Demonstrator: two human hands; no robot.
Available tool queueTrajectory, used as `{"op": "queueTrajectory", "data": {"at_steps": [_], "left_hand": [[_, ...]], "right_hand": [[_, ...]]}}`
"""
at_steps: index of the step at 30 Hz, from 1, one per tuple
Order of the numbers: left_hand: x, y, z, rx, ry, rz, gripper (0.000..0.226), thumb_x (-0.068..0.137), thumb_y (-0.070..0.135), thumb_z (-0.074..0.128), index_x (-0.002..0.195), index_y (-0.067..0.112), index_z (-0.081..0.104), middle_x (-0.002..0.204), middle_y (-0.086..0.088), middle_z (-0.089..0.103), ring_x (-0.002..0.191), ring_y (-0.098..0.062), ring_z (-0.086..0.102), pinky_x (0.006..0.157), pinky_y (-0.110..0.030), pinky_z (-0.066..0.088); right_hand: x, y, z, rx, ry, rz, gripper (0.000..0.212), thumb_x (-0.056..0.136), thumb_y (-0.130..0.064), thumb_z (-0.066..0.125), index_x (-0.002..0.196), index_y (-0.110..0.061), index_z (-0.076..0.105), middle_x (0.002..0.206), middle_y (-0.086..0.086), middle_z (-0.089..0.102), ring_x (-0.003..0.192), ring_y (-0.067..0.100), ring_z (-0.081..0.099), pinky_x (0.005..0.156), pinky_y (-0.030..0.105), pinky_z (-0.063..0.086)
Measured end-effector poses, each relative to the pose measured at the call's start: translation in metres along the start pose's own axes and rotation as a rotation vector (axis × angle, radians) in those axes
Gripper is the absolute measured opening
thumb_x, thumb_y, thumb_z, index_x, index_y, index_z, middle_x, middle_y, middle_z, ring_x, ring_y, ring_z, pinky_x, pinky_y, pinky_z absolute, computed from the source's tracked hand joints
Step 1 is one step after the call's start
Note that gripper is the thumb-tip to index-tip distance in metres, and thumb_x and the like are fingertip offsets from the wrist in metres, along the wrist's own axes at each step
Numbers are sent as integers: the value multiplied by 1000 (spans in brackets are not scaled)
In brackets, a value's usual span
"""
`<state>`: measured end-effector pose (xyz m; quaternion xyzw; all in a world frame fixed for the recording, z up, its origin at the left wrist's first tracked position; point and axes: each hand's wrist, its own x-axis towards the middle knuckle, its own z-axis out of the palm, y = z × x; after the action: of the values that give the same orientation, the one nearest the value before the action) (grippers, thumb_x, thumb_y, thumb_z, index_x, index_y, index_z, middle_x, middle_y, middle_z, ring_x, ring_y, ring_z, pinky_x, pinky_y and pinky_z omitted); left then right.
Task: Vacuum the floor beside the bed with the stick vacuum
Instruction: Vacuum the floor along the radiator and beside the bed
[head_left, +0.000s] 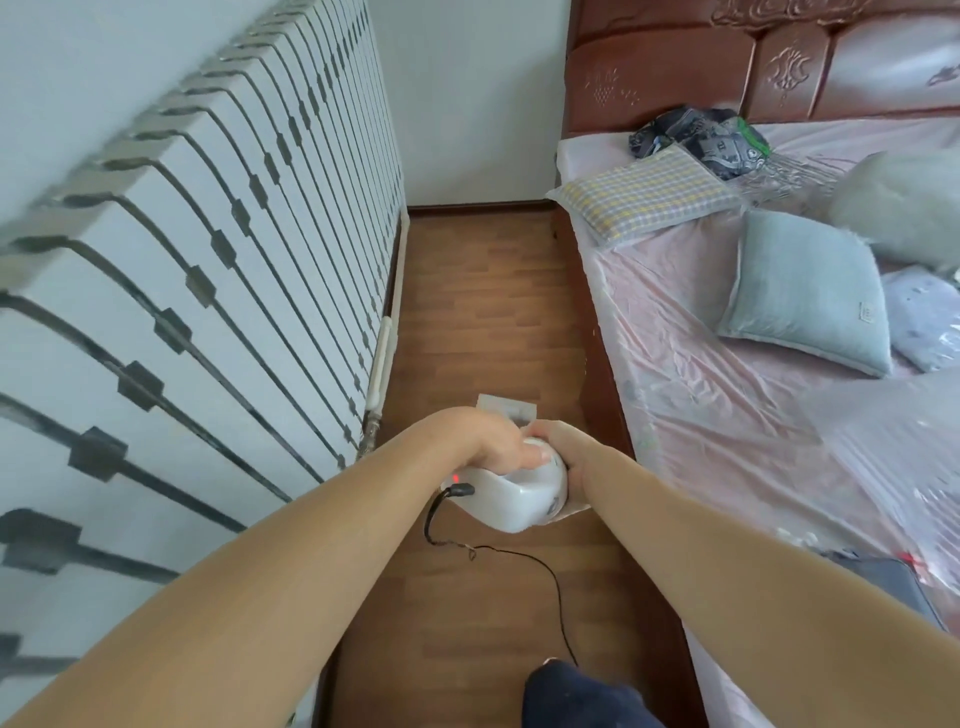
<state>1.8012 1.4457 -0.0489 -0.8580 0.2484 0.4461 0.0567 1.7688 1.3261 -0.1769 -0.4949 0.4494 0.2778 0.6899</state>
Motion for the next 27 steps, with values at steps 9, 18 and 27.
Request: {"op": "queueTrajectory", "data": {"at_steps": [9, 18, 27], "left_hand": [[-45, -52, 96, -73, 2, -20, 70, 99, 58, 23, 133, 3, 49, 125, -16, 59, 115, -31, 56, 84, -31, 38], [-100, -46, 153, 2, 24, -65, 70, 100, 57, 21, 136, 2, 47, 129, -17, 57, 116, -31, 54, 95, -35, 38], [-160, -19, 236, -52, 73, -98, 69, 98, 59, 25, 127, 4, 53, 115, -16, 61, 107, -30, 58, 91, -35, 40]], "right_hand": [[-32, 87, 59, 8, 32, -40, 31, 88, -39, 70, 102, -12, 68, 70, 10, 72, 54, 28, 70, 53, 39, 61], [-72, 155, 76, 7, 9, -57, 29, 91, -43, 66, 98, -15, 67, 64, 6, 71, 46, 25, 69, 45, 33, 57], [-129, 234, 63, -95, -16, -56, 26, 92, -39, 66, 88, -13, 67, 56, 5, 69, 39, 22, 65, 39, 30, 54]]}}
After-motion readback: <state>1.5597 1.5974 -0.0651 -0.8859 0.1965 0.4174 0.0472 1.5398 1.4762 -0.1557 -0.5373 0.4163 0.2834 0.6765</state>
